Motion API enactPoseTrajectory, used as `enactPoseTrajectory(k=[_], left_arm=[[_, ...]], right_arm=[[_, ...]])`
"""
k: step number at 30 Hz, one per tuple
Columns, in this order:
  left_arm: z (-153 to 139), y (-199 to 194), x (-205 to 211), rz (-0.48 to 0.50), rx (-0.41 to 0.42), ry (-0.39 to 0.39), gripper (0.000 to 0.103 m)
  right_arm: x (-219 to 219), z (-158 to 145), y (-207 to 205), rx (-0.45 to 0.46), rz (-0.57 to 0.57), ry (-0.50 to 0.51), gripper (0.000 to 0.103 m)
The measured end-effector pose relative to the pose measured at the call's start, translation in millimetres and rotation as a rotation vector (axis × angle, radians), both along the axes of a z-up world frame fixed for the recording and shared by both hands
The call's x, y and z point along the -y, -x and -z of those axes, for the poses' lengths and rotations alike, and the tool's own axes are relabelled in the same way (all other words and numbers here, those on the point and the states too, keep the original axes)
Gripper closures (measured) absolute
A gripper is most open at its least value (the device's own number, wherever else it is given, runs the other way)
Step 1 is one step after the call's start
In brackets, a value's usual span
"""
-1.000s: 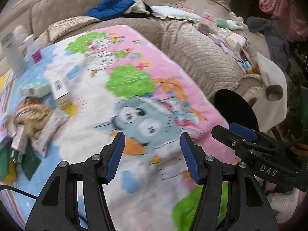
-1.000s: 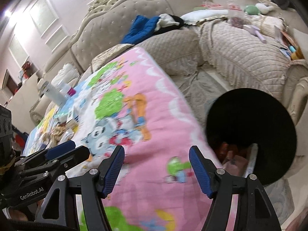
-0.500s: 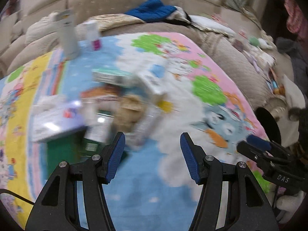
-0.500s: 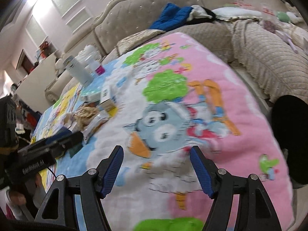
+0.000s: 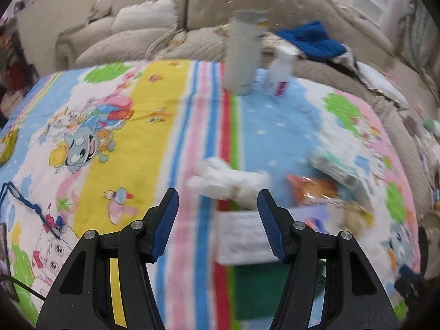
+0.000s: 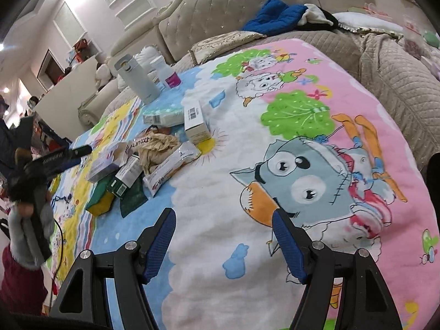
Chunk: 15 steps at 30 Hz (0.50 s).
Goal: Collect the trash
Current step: 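Return both tools to the trash pile on the quilt, then grasp the green scouring pad and white box with the left tool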
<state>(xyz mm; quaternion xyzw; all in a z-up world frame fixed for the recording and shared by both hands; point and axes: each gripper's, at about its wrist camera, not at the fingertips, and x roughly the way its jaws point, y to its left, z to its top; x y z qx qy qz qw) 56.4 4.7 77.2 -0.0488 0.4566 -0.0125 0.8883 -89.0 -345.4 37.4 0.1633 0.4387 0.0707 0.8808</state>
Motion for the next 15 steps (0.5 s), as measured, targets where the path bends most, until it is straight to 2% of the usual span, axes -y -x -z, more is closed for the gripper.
enactPoseTrajectory(k=[3, 5, 8, 12, 15], left_arm=[[12, -5, -18, -0.038, -0.057, 0.069, 0.045], [24, -3, -25, -0.054, -0.095, 0.147, 0.045], [35, 4, -13, -0.015, -0.147, 0.210, 0.045], [23, 27, 22, 0.098, -0.132, 0.257, 0.045], [9, 52, 56, 0.183, -0.086, 0.198, 0.045]], right_arm=[[0, 2, 0, -0.009, 0.001, 0.002, 0.033], [2, 3, -1, -0.012, 0.005, 0.001, 0.033], [3, 4, -4, -0.017, 0.013, -0.008, 0.033], [2, 4, -3, -0.017, 0.008, -0.005, 0.033], [6, 6, -2, -0.023, 0.018, -0.002, 0.032]])
